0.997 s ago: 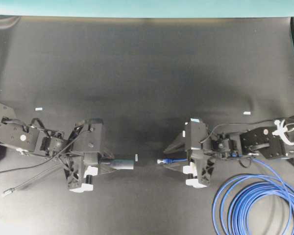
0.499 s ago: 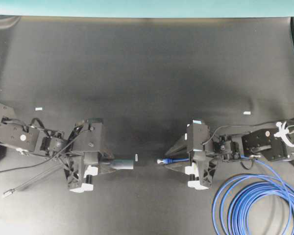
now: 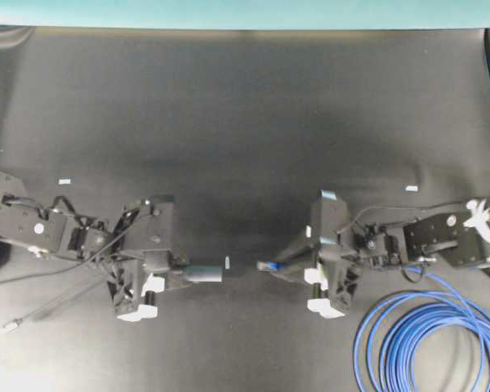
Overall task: Insert the LAN cable into the hub.
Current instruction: 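Lift both and bring the blue plug toward the hub's end port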
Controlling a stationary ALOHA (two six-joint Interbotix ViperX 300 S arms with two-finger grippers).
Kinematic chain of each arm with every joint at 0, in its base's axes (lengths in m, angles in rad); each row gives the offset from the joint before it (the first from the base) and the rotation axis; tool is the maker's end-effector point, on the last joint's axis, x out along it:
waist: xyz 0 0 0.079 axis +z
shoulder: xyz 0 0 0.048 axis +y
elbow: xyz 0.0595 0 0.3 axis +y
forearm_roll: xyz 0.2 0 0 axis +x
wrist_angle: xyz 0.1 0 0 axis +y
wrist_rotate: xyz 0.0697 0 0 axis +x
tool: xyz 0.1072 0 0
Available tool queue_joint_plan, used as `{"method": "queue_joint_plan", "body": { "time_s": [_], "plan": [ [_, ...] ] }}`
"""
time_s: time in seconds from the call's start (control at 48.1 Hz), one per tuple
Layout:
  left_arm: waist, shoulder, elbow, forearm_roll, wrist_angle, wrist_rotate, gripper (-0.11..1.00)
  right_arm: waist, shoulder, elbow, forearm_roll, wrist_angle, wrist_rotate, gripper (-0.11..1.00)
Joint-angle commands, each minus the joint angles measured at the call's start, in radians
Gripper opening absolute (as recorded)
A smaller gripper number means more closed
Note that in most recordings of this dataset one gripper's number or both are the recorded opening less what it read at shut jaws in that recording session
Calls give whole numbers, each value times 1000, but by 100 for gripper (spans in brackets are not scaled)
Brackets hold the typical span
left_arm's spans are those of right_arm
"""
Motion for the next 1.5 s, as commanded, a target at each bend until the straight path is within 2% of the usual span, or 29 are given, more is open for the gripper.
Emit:
{"method": "queue_joint_plan", "body": {
  "time_s": [0.0, 0.166, 0.332, 0.706, 0.81, 1.475],
  "plan": [
    [6, -25, -46, 3, 46, 11, 28, 3, -46, -48, -2, 60, 9, 14],
    [32, -38, -71, 3, 74, 14, 28, 6, -48, -137, -17, 227, -3, 13],
    [43, -41, -72, 3, 80, 12, 28, 2, -26, -186, -32, 287, -3, 14],
    [40, -41, -71, 3, 75, 15, 28, -25, -23, -186, -34, 288, -2, 14],
    [35, -41, -72, 3, 74, 34, 28, -35, -20, -187, -40, 279, -3, 14],
    [48, -40, -75, 3, 75, 48, 28, -21, -5, -193, -40, 242, -2, 14]
  ]
}}
